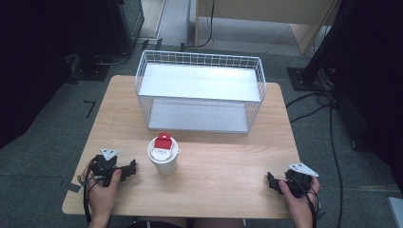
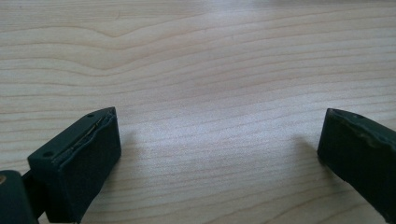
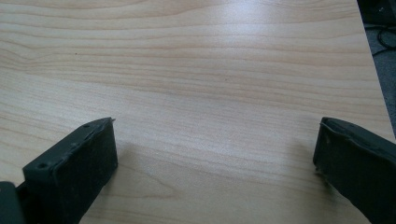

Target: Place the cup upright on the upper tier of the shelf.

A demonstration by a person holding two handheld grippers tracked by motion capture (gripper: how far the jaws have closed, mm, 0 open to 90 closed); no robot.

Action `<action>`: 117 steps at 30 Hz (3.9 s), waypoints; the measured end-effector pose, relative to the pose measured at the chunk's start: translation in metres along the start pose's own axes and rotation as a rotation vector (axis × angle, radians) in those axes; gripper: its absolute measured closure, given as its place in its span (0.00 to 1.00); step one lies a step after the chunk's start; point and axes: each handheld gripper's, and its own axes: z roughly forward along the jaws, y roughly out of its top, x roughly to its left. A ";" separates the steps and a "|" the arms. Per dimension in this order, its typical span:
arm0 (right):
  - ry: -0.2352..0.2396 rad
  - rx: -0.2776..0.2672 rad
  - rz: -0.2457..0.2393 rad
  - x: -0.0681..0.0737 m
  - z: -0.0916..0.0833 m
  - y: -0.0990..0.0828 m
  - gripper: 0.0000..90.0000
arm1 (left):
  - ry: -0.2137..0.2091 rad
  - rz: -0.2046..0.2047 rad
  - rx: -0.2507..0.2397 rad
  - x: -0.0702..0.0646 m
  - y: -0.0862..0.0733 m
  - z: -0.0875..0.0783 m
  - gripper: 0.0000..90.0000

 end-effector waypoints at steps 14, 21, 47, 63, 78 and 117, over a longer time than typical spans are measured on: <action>0.009 0.004 0.014 0.010 -0.005 0.001 0.00 | 0.000 0.000 0.000 0.000 0.000 0.000 0.00; 0.036 -0.022 -0.007 0.027 -0.012 0.010 0.00 | 0.000 -0.001 0.000 0.000 0.000 0.000 0.00; 0.199 -0.091 -0.135 0.113 -0.015 0.058 0.00 | -0.003 0.002 0.000 -0.001 0.001 0.000 0.00; 0.276 -0.100 -0.183 0.162 -0.006 0.068 0.00 | -0.007 0.007 0.001 -0.001 0.001 0.000 0.00; 0.321 -0.116 -0.211 0.194 -0.003 0.069 0.00 | -0.006 0.007 0.001 -0.001 0.001 0.000 0.00; 0.469 -0.140 -0.310 0.283 0.005 0.063 0.00 | -0.006 0.005 0.001 -0.001 0.001 0.000 0.00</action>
